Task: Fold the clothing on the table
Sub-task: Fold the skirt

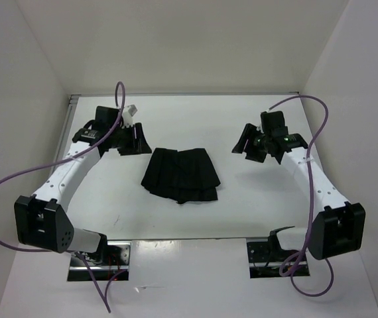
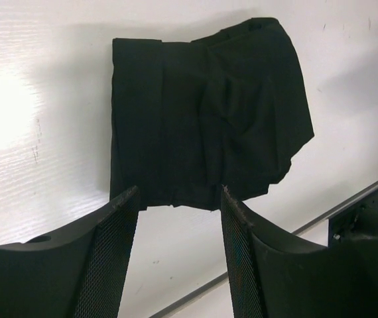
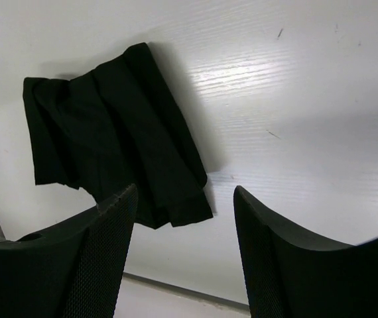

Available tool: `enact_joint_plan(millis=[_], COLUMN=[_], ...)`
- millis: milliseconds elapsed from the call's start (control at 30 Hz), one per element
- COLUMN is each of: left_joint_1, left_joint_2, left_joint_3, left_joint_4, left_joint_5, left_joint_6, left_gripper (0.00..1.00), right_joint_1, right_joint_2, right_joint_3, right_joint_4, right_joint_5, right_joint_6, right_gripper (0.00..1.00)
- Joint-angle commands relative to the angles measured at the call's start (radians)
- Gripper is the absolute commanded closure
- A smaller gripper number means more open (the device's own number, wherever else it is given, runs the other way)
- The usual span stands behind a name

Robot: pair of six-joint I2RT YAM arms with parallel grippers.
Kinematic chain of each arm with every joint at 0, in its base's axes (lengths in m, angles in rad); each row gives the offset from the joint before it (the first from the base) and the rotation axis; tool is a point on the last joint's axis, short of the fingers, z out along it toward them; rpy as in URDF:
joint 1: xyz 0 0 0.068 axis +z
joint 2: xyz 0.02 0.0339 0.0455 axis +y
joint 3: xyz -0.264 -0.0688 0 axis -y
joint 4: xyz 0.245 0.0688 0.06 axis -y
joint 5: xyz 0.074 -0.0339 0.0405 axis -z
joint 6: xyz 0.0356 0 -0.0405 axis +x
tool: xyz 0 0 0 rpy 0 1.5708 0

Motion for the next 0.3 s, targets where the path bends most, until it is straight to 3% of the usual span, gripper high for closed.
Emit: enact_joint_plan(millis=[0, 267], left_joint_1=[0.022, 0.033], left_joint_2=[-0.044, -0.053], left_joint_3=[-0.010, -0.050], left_joint_4=[0.027, 0.048], left_joint_5=[-0.008, -0.008], left_joint_6=[-0.016, -0.025], left_gripper=[0.40, 0.37], right_joint_1=[-0.033, -0.062], right_joint_2=[-0.064, -0.054], right_joint_3=[-0.007, -0.016], right_joint_4=[0.008, 0.022], right_joint_5=[-0.008, -0.091], right_joint_6=[-0.001, -0.031], right_gripper=[0.35, 0.33])
